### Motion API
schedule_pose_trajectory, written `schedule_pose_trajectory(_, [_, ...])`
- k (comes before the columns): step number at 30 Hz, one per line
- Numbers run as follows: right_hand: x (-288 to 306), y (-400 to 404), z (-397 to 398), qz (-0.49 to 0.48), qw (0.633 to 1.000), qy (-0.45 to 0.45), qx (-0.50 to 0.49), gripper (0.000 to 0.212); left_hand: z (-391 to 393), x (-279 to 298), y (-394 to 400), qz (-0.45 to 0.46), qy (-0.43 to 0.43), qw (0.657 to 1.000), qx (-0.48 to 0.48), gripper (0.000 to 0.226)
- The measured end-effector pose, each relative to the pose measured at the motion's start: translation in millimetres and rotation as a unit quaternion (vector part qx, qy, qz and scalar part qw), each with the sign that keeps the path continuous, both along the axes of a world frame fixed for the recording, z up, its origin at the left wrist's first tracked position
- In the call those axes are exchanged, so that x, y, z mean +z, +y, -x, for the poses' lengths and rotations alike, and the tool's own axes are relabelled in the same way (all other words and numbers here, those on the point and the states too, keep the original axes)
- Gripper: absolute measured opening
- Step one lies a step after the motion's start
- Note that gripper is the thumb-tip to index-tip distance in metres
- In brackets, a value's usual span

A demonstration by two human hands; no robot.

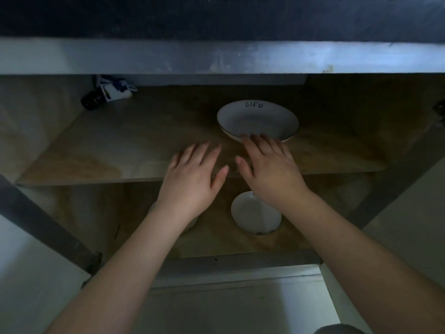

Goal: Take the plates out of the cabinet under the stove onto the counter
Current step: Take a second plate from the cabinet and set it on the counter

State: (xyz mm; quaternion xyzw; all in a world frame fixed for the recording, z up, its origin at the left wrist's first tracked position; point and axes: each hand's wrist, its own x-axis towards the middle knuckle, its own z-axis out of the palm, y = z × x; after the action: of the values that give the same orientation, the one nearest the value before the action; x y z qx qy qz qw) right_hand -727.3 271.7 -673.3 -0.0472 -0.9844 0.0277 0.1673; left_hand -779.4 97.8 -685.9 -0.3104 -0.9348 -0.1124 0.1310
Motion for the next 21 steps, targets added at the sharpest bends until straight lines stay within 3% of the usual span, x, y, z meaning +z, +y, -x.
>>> schedule_pose_trajectory(8, [-1, -5, 2, 0.042, 0.999, 0.007, -0.010, 0.057, 18, 12, 6, -0.100, -0.093, 0.991, 0.009, 0.060])
schedule_pose_trajectory(13, [-3, -5, -9, 0.059, 0.998, 0.029, -0.001, 0.056, 27, 19, 9, -0.219, -0.187, 0.958, 0.004, 0.056])
schedule_pose_trajectory(17, [-5, 6, -17, 0.162, 0.985, 0.057, 0.008, 0.053, 39, 29, 19, -0.351, -0.302, 0.885, 0.050, 0.054])
schedule_pose_trajectory(19, [-2, 21, -19, 0.289, 0.952, 0.100, -0.011, 0.050, 47, 36, 26, -0.426, -0.372, 0.816, 0.117, 0.056])
schedule_pose_trajectory(21, [3, 36, -17, 0.424, 0.894, 0.126, -0.068, 0.050, 57, 39, 33, -0.518, -0.440, 0.725, 0.115, 0.056])
